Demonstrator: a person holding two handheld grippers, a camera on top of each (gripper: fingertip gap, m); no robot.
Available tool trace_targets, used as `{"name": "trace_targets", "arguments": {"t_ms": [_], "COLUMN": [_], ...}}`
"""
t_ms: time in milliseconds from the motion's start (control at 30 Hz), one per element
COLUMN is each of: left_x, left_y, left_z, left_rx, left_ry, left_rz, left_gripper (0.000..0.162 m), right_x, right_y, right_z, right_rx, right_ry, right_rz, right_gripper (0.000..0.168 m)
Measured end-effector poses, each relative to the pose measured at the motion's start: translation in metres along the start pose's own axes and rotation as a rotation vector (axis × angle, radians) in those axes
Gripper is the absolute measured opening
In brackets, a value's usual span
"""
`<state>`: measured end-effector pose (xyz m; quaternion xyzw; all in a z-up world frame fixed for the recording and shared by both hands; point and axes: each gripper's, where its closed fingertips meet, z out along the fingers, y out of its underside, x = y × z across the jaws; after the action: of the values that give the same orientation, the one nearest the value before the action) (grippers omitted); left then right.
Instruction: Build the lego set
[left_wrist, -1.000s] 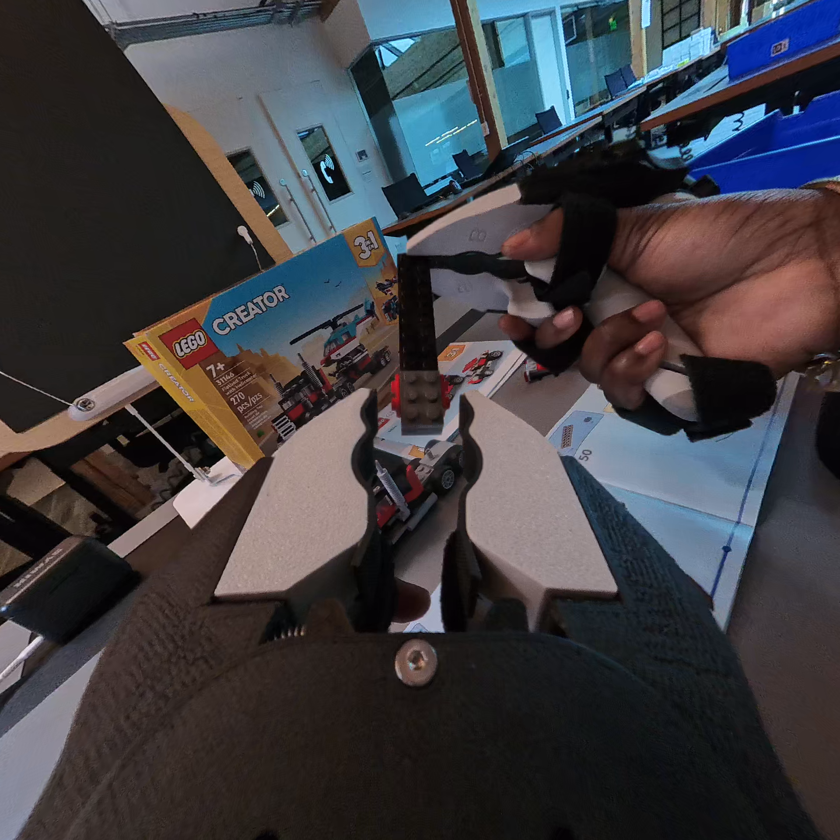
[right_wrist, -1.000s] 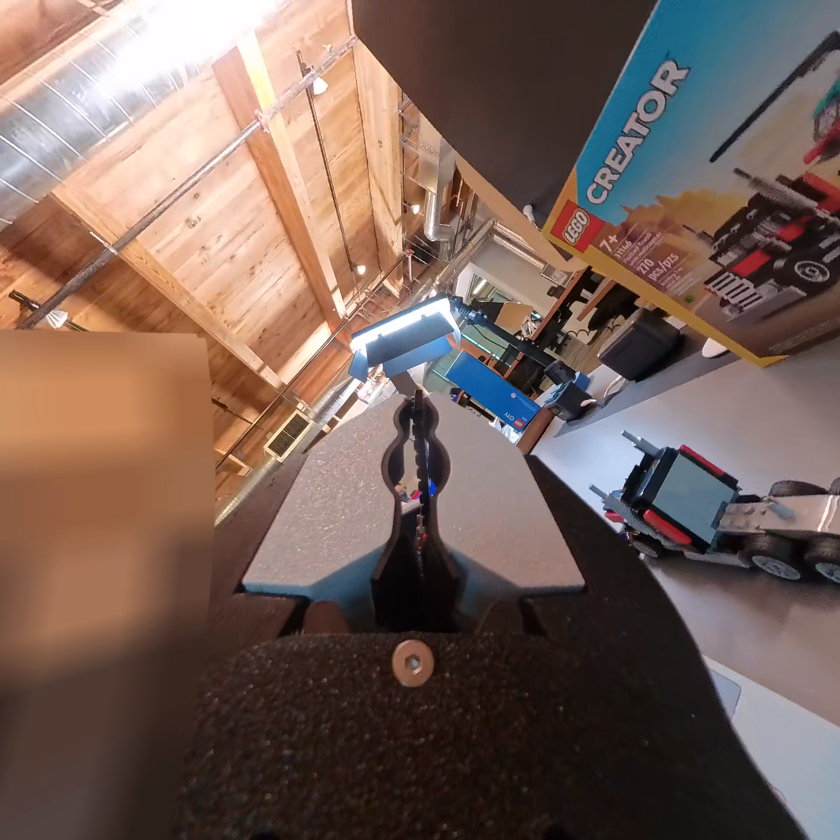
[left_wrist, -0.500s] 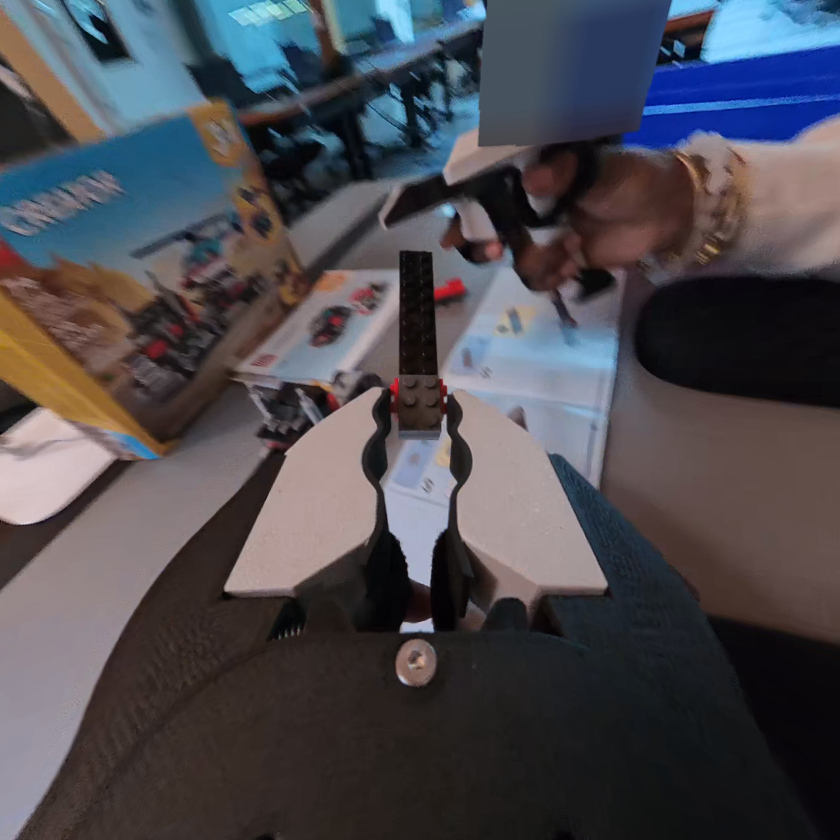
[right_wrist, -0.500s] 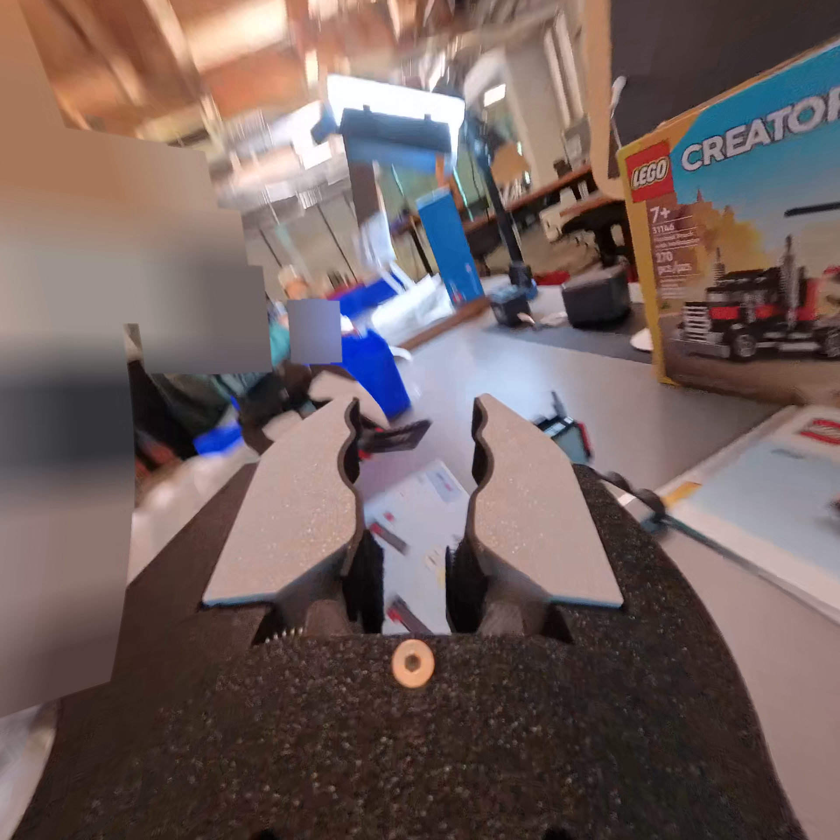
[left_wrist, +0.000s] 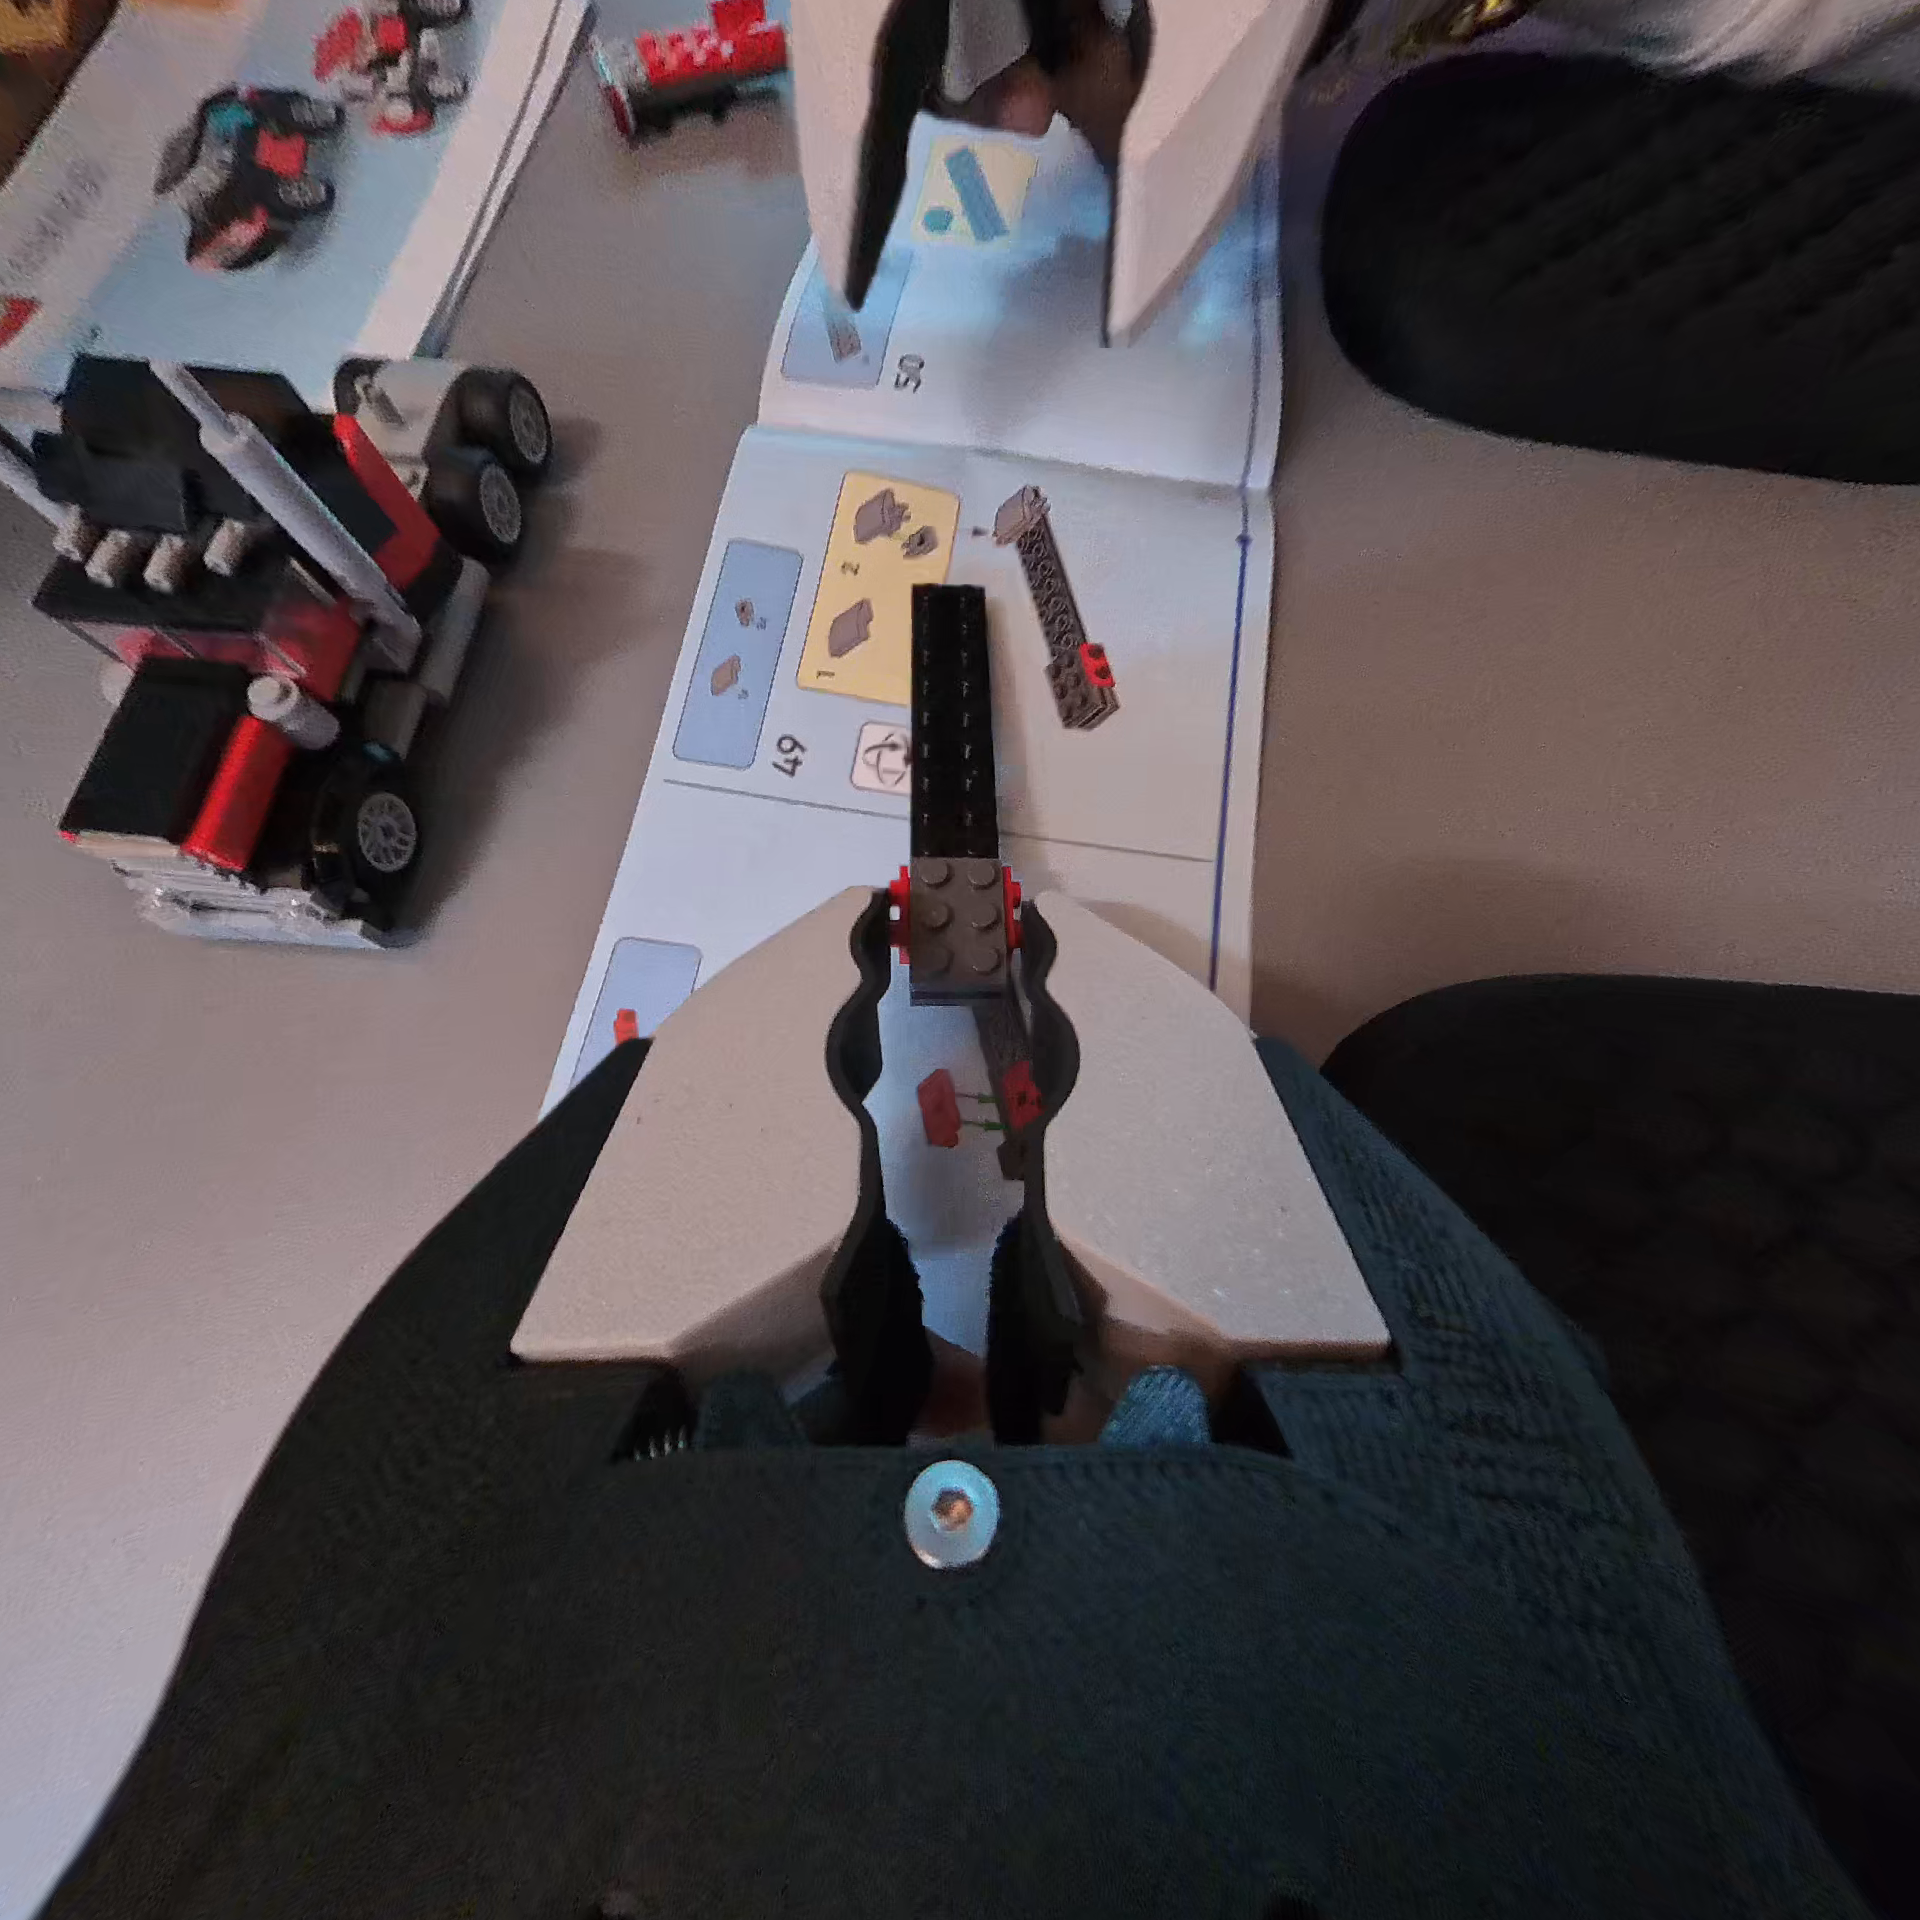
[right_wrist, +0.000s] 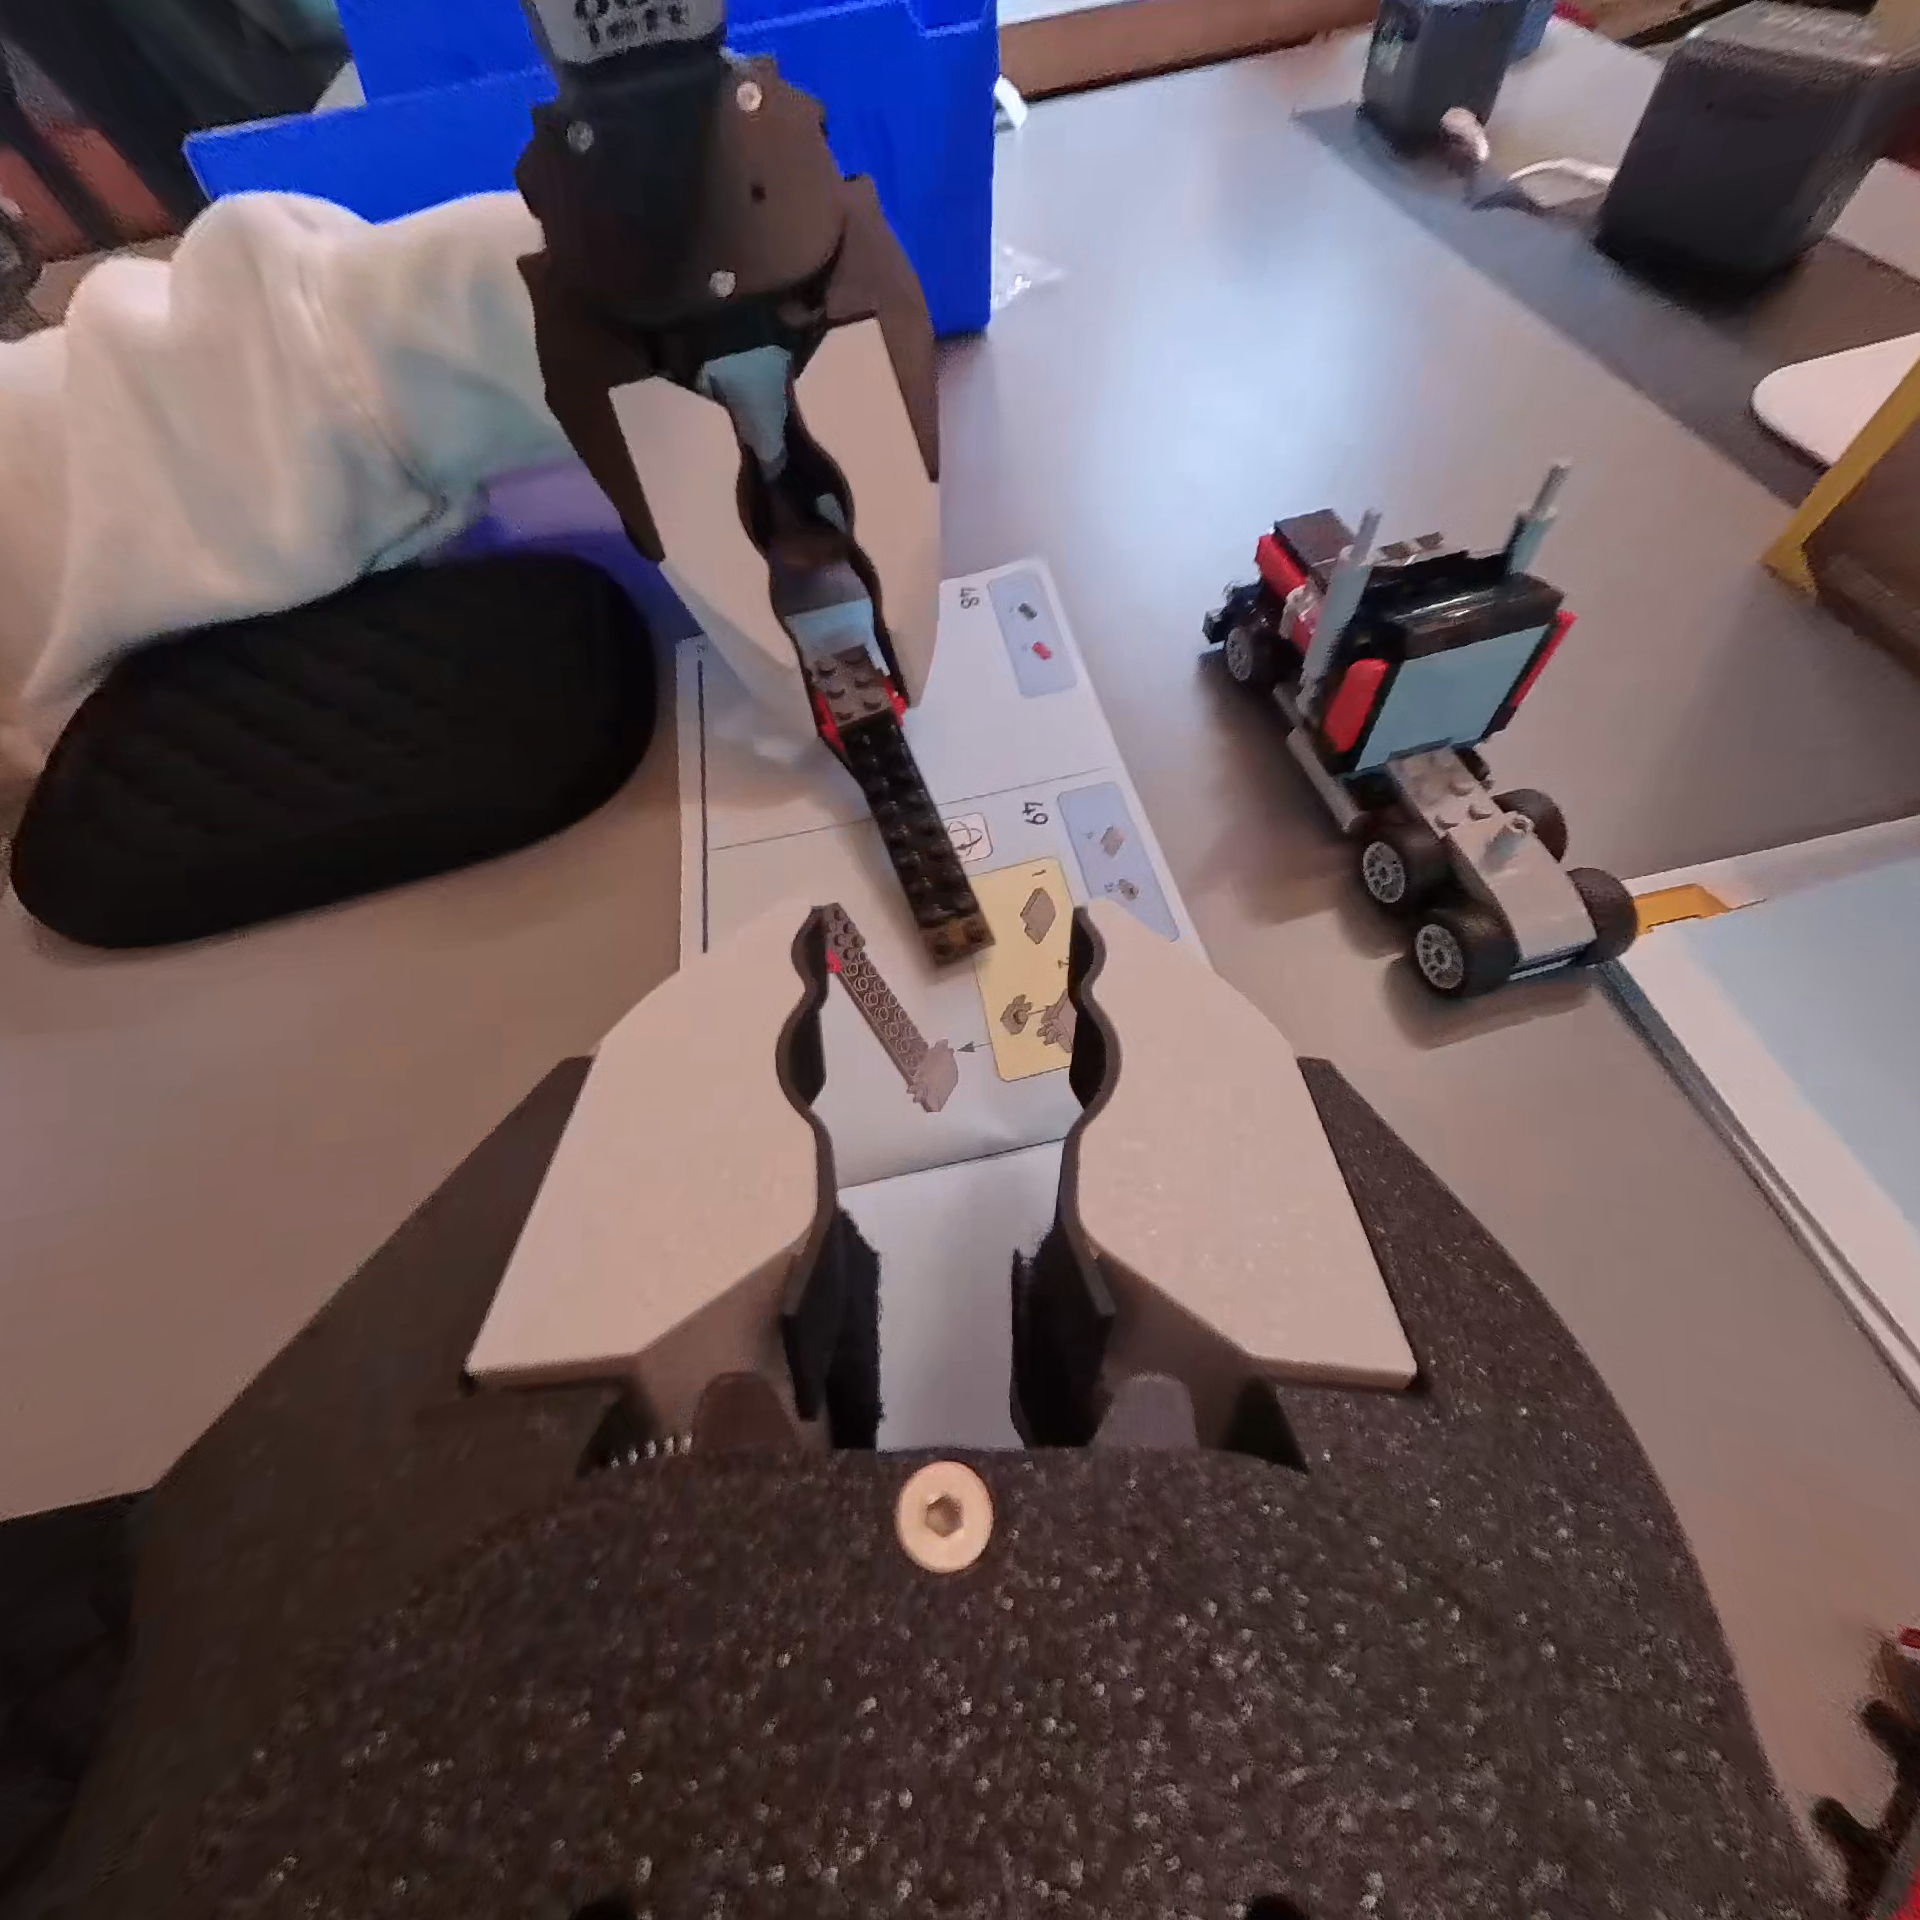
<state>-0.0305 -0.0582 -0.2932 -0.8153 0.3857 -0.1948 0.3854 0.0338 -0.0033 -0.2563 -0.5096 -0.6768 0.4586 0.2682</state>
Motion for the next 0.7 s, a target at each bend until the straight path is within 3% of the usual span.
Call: {"name": "trace_targets", "arguments": {"t_ms": [67,167,267,700], "left_x": [-0.003,-0.005,-0.006,-0.025], "left_y": [0.005,0.006,0.003,-0.022], "left_z": [0.002,0.002,-0.001,-0.016], "left_rx": [-0.023,-0.022,0.004,0.074], "left_ry": [-0.009,-0.025,-0.034,-0.253], "left_rz": [-0.019,-0.033,-0.044,-0.053], "left_gripper": [0.024,0.041,0.045,0.047], "right_x": [-0.001,0.001,0.002,-0.004], "right_y": [0.002,0.008,0.016,0.036], "right_z": [0.002,0.004,0.007,0.018], "right_rx": [-0.008,-0.031,-0.06,-0.18], "right_ry": [-0.01,-0.01,-0.01,-0.002], "right_rz": [0.006,0.022,0.019,-0.045], "right_gripper": [0.045,0.044,0.043,0.042]}}
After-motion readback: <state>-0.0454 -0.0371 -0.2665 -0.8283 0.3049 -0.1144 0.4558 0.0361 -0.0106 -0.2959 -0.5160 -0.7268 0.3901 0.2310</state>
